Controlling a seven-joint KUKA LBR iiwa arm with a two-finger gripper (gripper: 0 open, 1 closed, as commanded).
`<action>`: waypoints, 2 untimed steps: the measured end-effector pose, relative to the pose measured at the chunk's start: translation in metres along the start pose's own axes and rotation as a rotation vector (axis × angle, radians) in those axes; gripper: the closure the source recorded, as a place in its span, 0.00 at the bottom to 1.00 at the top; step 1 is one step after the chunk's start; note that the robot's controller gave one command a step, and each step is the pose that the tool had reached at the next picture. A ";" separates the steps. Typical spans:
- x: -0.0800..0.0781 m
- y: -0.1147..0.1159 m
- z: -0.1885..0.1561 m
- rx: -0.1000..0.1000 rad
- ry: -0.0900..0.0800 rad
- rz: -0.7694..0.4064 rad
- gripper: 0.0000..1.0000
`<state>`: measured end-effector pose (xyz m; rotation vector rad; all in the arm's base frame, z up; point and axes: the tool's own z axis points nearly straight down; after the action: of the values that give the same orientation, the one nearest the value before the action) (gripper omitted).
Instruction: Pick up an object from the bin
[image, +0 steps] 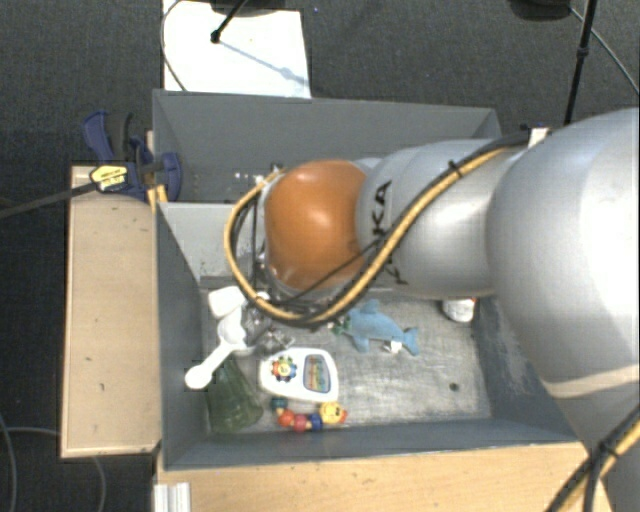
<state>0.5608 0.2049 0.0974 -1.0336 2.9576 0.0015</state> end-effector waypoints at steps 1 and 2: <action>0.000 0.000 -0.013 -0.002 0.005 0.000 1.00; 0.001 0.001 -0.032 -0.003 0.008 0.001 1.00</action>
Offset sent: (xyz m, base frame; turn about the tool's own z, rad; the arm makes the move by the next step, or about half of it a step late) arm 0.0000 -0.0003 0.0700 0.0000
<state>0.5596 0.2048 0.1296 -1.0343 2.9666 0.0016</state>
